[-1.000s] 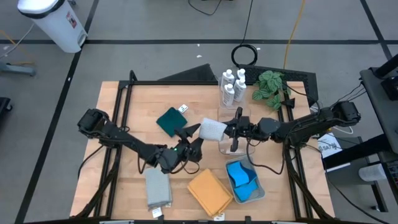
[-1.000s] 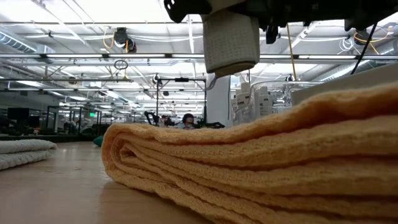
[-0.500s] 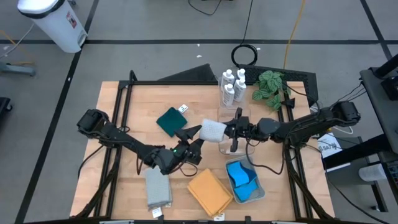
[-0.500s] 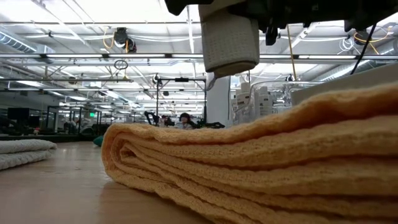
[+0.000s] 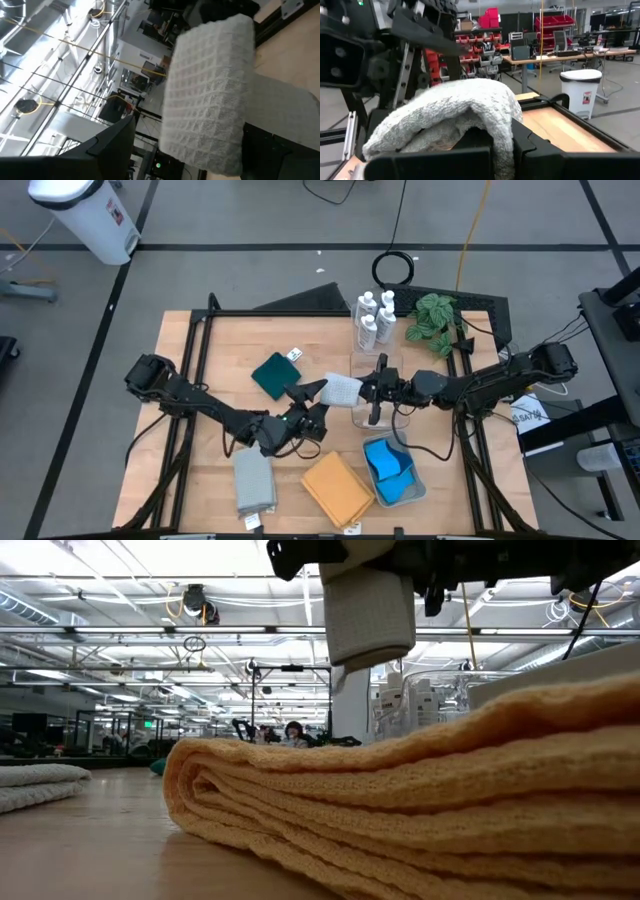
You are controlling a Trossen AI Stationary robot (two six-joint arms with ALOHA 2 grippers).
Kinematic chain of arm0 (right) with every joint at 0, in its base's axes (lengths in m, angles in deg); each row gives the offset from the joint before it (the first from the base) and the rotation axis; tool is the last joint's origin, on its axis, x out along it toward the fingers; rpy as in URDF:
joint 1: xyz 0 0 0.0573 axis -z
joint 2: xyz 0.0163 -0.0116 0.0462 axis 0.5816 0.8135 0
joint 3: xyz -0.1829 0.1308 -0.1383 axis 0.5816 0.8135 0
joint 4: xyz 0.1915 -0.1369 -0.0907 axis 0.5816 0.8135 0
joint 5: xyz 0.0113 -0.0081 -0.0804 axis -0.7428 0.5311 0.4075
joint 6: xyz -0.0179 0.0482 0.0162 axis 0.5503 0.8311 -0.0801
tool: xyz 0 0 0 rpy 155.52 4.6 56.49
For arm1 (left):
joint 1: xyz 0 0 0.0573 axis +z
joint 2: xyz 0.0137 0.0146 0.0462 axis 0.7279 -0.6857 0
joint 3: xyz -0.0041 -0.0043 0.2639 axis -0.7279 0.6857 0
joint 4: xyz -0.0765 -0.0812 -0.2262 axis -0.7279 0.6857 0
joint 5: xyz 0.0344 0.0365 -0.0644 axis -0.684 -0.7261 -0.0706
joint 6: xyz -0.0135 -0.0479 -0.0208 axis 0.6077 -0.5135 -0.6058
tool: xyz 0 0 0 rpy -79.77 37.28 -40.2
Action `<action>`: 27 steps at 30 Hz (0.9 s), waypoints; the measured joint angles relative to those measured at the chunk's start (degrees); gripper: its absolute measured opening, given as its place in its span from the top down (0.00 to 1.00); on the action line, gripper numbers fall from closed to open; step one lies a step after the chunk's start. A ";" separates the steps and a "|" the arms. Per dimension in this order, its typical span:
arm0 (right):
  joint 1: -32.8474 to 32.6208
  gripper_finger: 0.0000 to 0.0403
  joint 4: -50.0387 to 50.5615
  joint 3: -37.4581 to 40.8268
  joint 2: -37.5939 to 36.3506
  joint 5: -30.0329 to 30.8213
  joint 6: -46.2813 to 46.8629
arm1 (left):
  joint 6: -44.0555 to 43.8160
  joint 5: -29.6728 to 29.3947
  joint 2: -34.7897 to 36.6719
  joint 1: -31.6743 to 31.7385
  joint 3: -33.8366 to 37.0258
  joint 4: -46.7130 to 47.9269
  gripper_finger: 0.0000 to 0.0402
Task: Pick & Place Kitchen Items
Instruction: Put the gray towel into the bottom transparent bin
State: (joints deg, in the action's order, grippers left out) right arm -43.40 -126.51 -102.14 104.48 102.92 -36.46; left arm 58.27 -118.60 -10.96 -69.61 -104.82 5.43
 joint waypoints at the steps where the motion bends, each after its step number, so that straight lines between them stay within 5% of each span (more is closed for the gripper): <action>1: 0.00 1.00 -0.11 0.00 0.00 -0.02 0.00 | -0.72 -0.02 0.00 0.00 0.00 0.88 0.27; 7: 0.00 1.00 -0.18 0.00 -0.02 -0.02 0.00 | -2.52 -0.04 0.00 0.00 0.00 2.91 0.42; 17: 0.00 1.00 0.64 0.00 -0.02 -0.15 -0.27 | 1.29 -4.95 0.00 -1.56 0.00 0.94 0.93; 27: 0.00 0.97 3.70 -0.31 -0.11 -3.58 -5.34 | 3.67 -8.79 5.71 -2.93 0.02 -1.34 0.95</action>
State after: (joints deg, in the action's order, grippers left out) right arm -43.40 -122.81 -102.44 104.37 99.34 -41.79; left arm 61.94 -127.40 -5.25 -72.53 -104.80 4.08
